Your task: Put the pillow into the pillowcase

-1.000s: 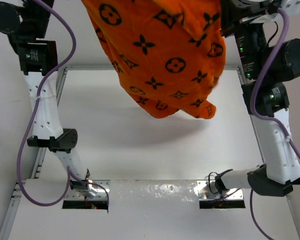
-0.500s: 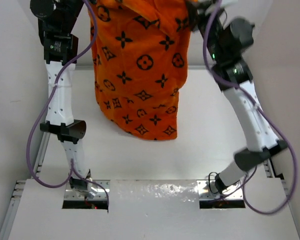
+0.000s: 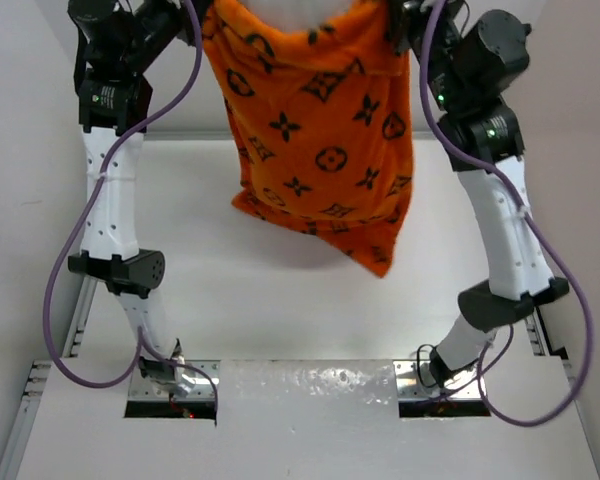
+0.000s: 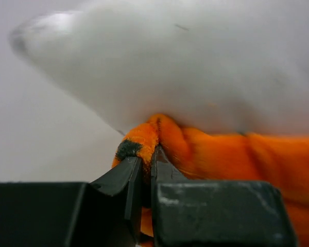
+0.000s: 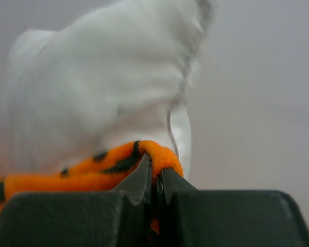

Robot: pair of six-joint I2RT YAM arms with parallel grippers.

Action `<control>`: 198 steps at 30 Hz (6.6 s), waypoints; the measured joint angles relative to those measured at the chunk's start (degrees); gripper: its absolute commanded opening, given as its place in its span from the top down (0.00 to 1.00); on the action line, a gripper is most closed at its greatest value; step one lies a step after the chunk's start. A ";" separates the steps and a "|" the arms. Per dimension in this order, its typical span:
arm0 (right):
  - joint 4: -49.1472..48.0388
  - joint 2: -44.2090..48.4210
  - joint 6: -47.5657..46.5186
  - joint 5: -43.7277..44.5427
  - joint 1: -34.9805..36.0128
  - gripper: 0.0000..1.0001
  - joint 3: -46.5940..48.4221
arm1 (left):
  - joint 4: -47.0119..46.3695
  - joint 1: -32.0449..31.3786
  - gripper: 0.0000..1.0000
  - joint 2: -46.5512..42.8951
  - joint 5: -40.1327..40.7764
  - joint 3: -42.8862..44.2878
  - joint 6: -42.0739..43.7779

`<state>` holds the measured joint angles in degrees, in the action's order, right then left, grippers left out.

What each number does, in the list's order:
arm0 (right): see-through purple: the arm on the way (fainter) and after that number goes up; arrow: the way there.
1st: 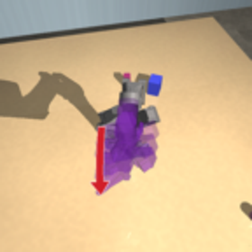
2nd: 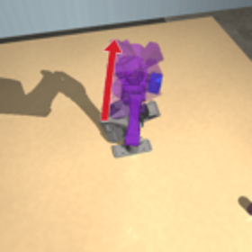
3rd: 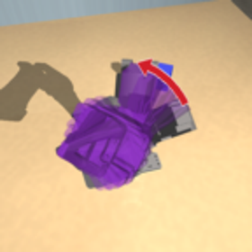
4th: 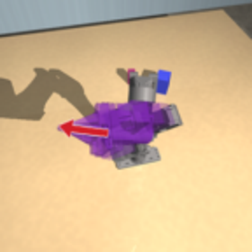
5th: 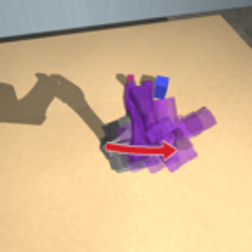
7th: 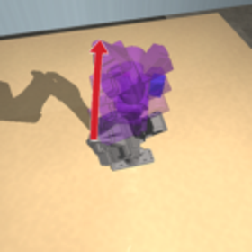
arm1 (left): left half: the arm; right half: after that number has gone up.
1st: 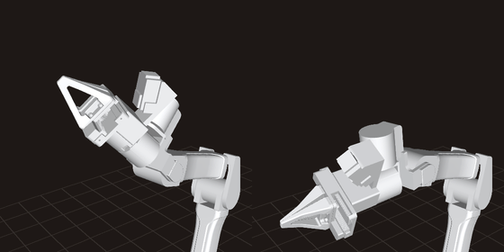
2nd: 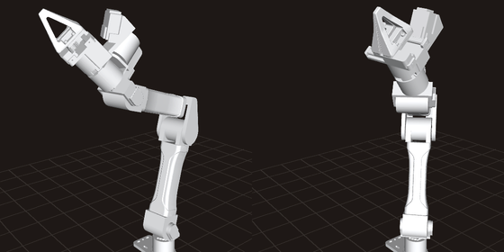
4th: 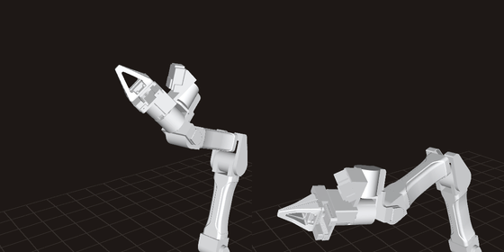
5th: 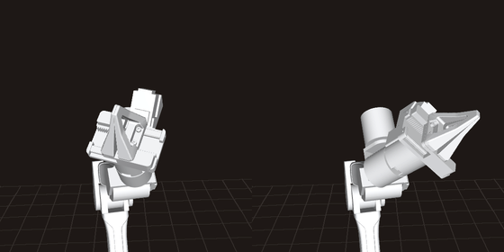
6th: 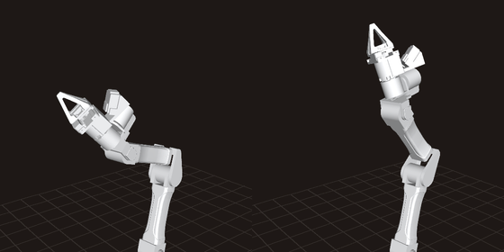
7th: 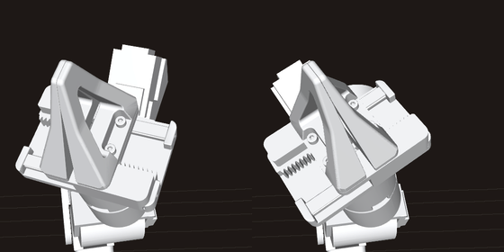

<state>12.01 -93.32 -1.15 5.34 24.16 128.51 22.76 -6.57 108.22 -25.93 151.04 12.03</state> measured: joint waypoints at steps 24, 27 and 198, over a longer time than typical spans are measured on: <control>-14.29 0.26 3.06 1.38 -6.19 1.00 -36.20 | -2.78 8.28 1.00 -10.01 0.74 -47.36 0.46; -9.44 -15.34 0.68 0.26 -6.75 1.00 -8.37 | -8.61 8.74 1.00 2.71 0.81 -28.57 -1.03; -2.69 1.86 13.03 -4.22 -5.07 1.00 7.69 | -4.68 10.43 1.00 -17.31 -1.18 -20.52 -4.11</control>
<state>9.32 -91.46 11.88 1.13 19.09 136.20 18.09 3.86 90.91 -27.11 130.52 7.92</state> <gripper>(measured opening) 0.009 0.053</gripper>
